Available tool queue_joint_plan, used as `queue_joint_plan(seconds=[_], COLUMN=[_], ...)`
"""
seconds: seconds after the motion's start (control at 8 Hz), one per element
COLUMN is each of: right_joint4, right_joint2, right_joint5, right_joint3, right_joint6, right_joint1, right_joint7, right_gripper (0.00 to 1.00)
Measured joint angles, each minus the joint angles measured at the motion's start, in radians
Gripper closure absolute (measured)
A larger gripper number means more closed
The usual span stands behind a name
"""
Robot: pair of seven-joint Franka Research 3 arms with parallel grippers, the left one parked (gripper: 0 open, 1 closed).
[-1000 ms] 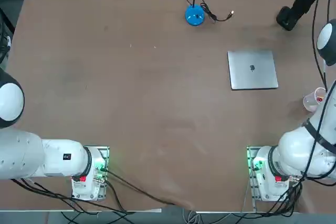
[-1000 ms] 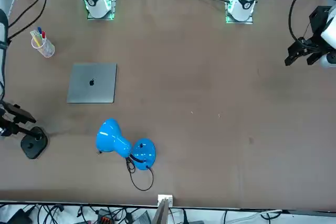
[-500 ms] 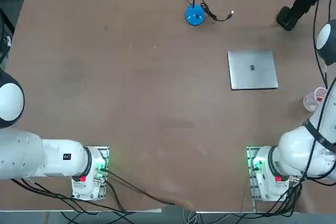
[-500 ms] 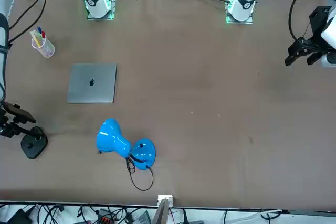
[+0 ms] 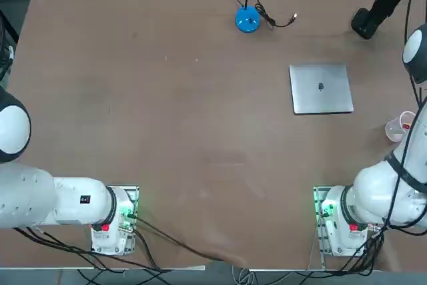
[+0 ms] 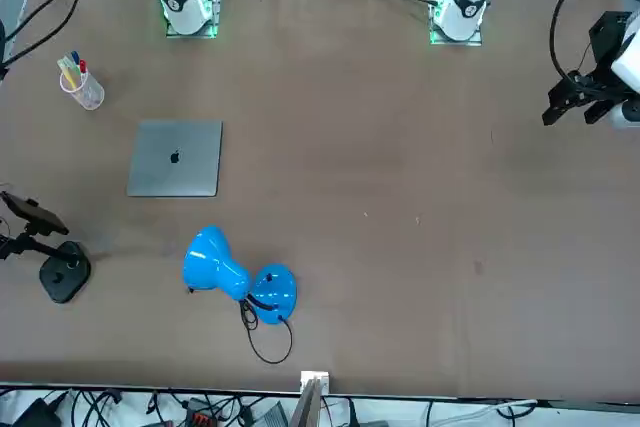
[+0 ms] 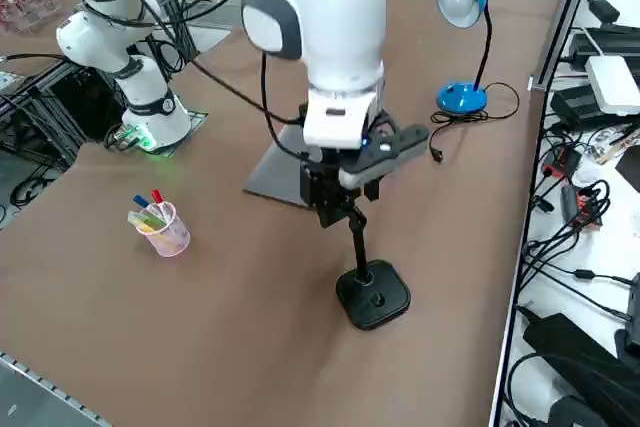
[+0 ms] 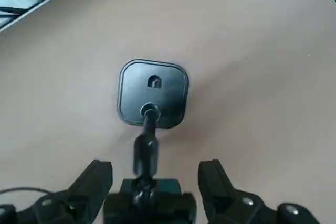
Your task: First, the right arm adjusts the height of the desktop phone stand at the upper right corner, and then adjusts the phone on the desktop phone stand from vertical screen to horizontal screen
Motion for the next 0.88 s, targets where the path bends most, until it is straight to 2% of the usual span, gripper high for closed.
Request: queue_joint_plan(seconds=[0.5, 0.88], right_joint4=[0.06, 0.059], right_joint2=[-0.017, -0.011], right_joint5=[-0.023, -0.033], right_joint3=[0.005, 0.01], right_joint6=[-0.058, -0.105], right_joint1=[0.069, 0.163], right_joint7=[-0.233, -0.292], right_gripper=[0.0, 0.0])
